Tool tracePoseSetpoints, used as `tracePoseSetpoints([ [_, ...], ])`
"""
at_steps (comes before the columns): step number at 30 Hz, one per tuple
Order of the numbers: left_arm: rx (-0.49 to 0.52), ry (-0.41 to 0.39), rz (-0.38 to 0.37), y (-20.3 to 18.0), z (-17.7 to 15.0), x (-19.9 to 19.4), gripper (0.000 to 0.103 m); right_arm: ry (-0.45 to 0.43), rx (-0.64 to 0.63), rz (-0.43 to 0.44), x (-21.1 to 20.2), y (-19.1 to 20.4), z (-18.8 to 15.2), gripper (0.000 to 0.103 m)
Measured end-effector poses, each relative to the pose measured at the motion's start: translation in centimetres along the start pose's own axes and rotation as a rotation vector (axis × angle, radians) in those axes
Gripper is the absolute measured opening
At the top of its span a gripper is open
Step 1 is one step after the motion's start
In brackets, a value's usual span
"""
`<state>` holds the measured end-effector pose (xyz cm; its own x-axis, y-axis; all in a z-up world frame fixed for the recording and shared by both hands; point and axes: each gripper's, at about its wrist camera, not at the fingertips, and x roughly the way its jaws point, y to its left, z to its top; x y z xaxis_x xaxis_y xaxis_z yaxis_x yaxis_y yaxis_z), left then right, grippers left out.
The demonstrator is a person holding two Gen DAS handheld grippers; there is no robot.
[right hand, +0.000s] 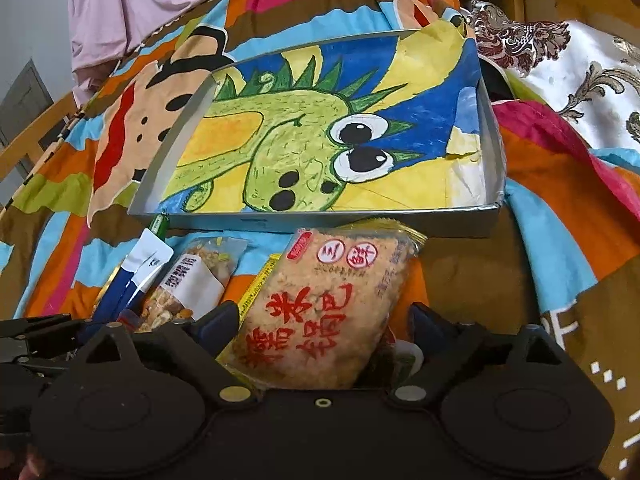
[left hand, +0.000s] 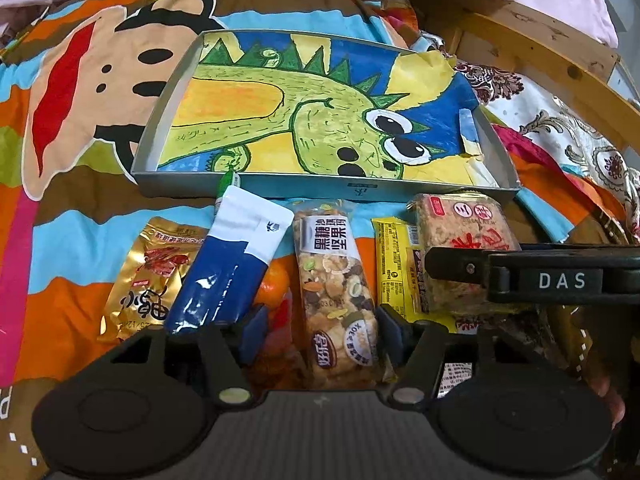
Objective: Organize snacks
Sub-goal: 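Close the right tool on the rice-cracker packet while the left tool grips the nut-bar packet, then lift both packets and carry them over the dinosaur tray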
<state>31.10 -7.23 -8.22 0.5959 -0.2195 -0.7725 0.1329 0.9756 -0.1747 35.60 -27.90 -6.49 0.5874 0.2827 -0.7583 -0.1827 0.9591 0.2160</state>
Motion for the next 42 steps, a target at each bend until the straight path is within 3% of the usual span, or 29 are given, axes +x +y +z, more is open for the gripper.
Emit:
tracePoseSetpoints([
  [9,-0.008,-0.016,-0.012,0.6,0.6,0.5,0.068,-0.011,-0.021,-0.017,0.9,0.6,-0.1,0.101],
  [21,0.006,-0.019,-0.018,0.0,0.3,0.1,0.049,-0.003,-0.028,-0.054,0.2,0.5,-0.2,0.081],
  [32,-0.02,0.006,-0.005,-0.1,0.7,0.7,0.053,-0.005,-0.015,-0.054,-1.2,-0.6,-1.1,0.076],
  [42,-0.046,-0.018,0.012,-0.4,0.1,-1.2,0.043,-0.05,0.002,-0.029,-3.7,-1.1,-2.6,0.071],
])
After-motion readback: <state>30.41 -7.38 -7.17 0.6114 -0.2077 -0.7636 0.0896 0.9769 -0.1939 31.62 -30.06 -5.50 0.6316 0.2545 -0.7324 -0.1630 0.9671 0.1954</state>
